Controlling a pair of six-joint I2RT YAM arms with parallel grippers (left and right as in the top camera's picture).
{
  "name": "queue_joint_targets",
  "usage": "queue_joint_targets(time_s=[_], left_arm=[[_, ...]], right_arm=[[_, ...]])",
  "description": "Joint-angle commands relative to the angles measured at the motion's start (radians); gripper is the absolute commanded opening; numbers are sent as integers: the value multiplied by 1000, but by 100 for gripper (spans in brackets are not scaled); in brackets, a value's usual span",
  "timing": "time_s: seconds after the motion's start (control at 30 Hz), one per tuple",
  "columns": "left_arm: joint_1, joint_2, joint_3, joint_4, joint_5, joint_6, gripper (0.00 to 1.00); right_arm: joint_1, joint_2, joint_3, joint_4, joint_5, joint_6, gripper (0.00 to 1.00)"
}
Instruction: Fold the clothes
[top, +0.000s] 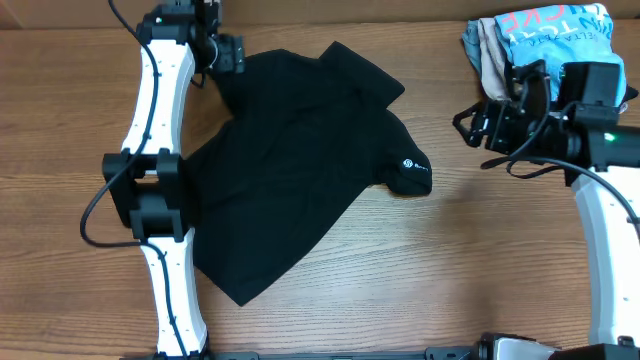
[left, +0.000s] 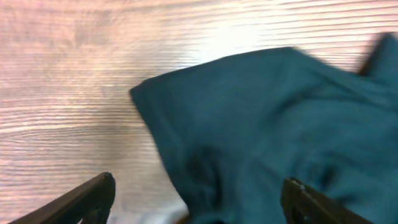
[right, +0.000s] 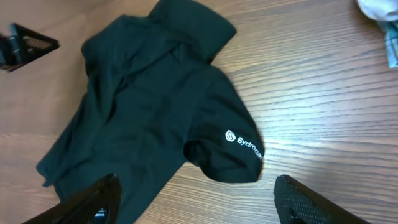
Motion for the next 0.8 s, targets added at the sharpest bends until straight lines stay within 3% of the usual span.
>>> queue_joint_targets(time_s=[0.0,0.17,0.23,0.27,0.3,0.6,0.7,0.77], left_arm=[[15,63,2,31,-22,-51,76],[31,117,2,76,-47,-110,73],[33,136,2,89,-52,-122,63],[32,160,2,102,-55,-123,53],[32,169,2,107,-55,-123,51],[30,235,2,138,-55,-122,47],[31,236,2,175,-75,-122,6],[31,236,2,207,-92,-122,4]], right_arm=[[26,5,20,3,34,-6,82],[27,13,20,-2,34,-6,79],[27,14,19,-3,34,-7,79],[27,14,19,-1,35,-6,79],[27,14,19,2,35,-6,79],[27,14,19,4,34,-6,79],[27,14,19,0,34,-6,78],[27,14,19,-3,34,-6,78]])
